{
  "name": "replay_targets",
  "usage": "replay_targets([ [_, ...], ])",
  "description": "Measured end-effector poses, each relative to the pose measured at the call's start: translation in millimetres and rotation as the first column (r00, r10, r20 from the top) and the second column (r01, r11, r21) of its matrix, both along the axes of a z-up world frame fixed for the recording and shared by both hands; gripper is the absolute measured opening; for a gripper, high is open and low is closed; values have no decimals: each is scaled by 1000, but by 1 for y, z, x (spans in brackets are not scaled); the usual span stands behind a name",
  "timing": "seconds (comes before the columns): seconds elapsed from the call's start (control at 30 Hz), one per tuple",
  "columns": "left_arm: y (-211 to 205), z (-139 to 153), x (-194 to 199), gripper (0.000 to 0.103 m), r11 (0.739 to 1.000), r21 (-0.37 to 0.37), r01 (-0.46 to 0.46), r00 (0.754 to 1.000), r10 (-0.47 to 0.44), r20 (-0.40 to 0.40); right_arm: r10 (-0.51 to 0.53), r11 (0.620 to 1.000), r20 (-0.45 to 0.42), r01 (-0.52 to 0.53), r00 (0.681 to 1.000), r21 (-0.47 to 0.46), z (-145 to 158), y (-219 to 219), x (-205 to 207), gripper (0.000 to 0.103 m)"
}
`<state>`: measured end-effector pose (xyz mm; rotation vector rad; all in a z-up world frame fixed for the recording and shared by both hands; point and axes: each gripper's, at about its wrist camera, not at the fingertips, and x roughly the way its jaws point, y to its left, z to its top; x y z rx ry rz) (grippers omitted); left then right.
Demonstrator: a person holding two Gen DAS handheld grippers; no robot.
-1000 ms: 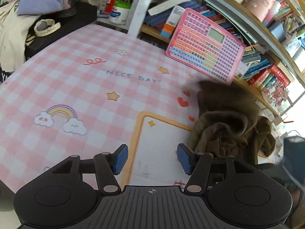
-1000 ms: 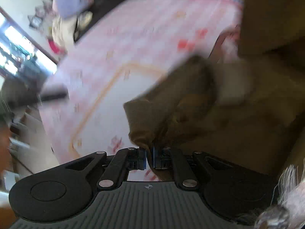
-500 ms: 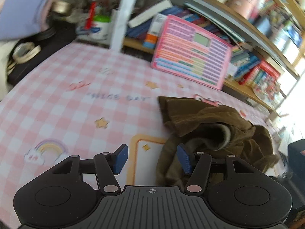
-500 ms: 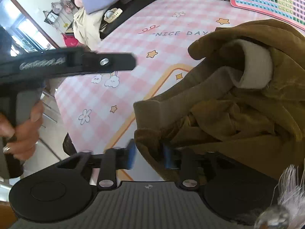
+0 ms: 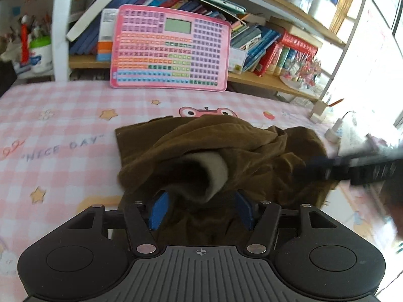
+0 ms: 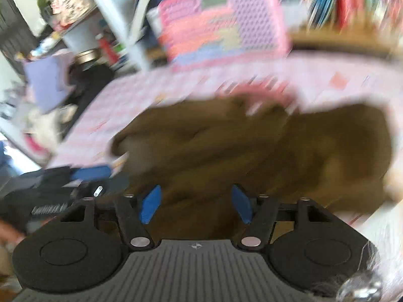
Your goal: Fold clothes
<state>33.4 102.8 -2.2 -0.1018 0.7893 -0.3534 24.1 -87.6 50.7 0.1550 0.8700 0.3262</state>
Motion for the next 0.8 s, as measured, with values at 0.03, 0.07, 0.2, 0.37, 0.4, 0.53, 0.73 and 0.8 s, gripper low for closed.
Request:
replay_targets([
  [0.03,-6,-2,5,61,1000,19,-1,1000,1,7,21,999,29,-20,999,-33,4,5,9,65],
  [0.07,-11,-4,8,61,999,35,-1,1000,1,14,46,997,57,-42,997,-63,8,11,19,66],
  [0.2,-27,-7,14,63,996,92,-1,999,-3,39,225,964,92,-208,970,-166,14,47,59,67],
  [0.37,-27,-7,9,63,997,73,-37,998,33,55,388,896,-5,-378,922,-231,-7,101,91,64],
  [0.4,-27,-7,8,63,997,66,-46,997,42,57,394,886,-13,-384,919,-258,-12,107,95,41],
  [0.53,-27,-6,6,63,996,54,-66,996,63,66,270,953,28,-263,962,-150,-5,78,107,5],
  [0.73,-26,1,11,61,998,15,-63,993,61,105,-340,935,132,319,931,154,32,-68,97,5],
  [0.8,-27,4,13,39,1000,-7,-30,992,30,119,-520,830,45,492,853,263,28,-122,83,5],
])
